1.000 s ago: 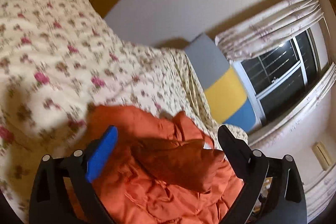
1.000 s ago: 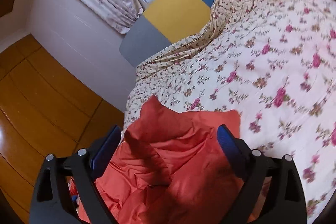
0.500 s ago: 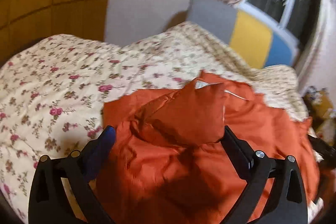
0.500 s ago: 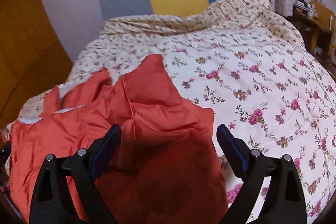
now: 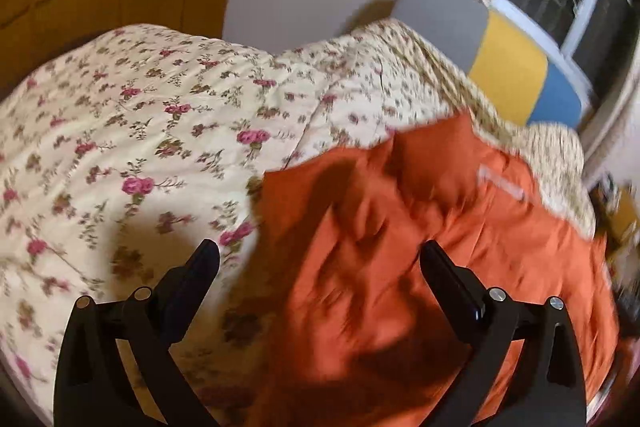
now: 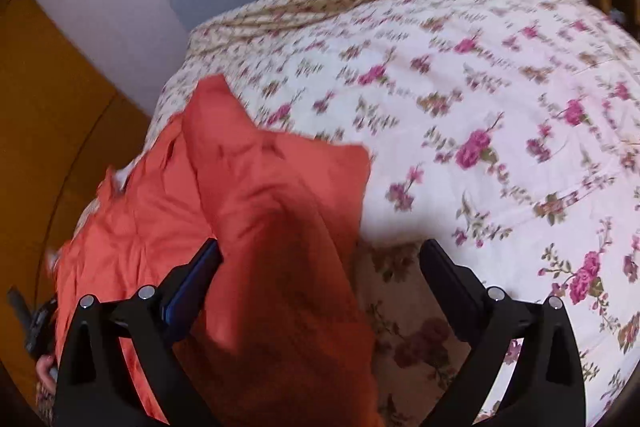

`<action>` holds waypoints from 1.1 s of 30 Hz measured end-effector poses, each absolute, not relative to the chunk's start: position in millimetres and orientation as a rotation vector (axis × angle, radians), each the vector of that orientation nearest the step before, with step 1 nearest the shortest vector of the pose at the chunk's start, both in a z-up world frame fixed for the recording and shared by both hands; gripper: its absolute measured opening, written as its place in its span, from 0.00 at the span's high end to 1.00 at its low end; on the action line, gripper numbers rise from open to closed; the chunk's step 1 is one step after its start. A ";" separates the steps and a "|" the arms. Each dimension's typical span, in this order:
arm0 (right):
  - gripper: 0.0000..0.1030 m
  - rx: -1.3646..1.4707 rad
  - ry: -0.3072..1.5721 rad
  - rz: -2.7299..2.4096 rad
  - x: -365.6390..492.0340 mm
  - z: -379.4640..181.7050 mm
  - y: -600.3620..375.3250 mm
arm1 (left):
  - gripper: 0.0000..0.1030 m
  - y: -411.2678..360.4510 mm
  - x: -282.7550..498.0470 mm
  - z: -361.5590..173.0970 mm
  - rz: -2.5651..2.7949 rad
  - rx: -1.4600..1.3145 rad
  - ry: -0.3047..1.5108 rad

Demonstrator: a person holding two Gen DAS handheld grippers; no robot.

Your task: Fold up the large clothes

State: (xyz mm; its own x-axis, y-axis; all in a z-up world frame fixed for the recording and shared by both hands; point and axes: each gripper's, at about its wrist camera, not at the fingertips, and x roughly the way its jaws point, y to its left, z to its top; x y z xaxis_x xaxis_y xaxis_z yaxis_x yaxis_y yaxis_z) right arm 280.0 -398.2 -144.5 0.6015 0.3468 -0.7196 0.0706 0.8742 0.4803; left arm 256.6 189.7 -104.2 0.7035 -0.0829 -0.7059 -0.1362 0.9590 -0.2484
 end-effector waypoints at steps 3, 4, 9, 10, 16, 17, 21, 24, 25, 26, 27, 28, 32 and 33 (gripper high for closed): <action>0.05 0.529 0.958 0.235 283.2 -151.1 -397.8 | 0.03 195.0 255.2 -114.5 -0.049 -0.284 0.843; 0.05 0.542 0.963 0.258 284.3 -153.3 -397.2 | 0.03 196.7 256.7 -116.7 -0.070 -0.301 0.857; 0.20 0.555 0.982 0.337 295.2 -158.9 -386.5 | 0.14 199.9 274.5 -132.6 -0.168 -0.439 0.925; 0.30 0.565 0.981 0.360 296.4 -159.3 -383.5 | 0.20 199.3 278.8 -138.4 -0.220 -0.490 0.939; 0.52 0.617 0.971 0.410 292.8 -161.4 -377.2 | 0.49 184.1 271.5 -139.3 -0.255 -0.478 0.914; 0.56 0.619 0.970 0.419 289.7 -160.6 -377.2 | 0.53 182.1 268.9 -138.2 -0.268 -0.469 0.915; 0.61 0.591 0.965 0.451 269.6 -154.0 -375.9 | 0.63 174.8 253.3 -133.2 -0.305 -0.434 0.911; 0.61 0.594 0.966 0.452 250.3 -152.2 -378.3 | 0.63 170.4 236.8 -133.2 -0.327 -0.421 0.909; 0.61 0.594 0.965 0.452 240.6 -151.8 -380.5 | 0.63 170.0 231.0 -134.0 -0.335 -0.425 0.910; 0.61 0.595 0.964 0.454 230.7 -151.5 -382.6 | 0.63 169.7 222.3 -134.9 -0.347 -0.428 0.911; 0.61 0.597 0.962 0.455 224.2 -151.2 -384.5 | 0.63 169.4 214.4 -135.6 -0.356 -0.430 0.910; 0.61 0.601 0.960 0.458 212.8 -151.5 -387.9 | 0.63 168.9 206.9 -136.6 -0.364 -0.432 0.910; 0.57 0.612 0.934 0.446 176.1 -154.7 -399.3 | 0.61 165.9 185.5 -138.6 -0.369 -0.437 0.898; 0.45 0.609 0.926 0.427 171.9 -154.3 -401.2 | 0.56 165.1 181.3 -137.1 -0.353 -0.430 0.889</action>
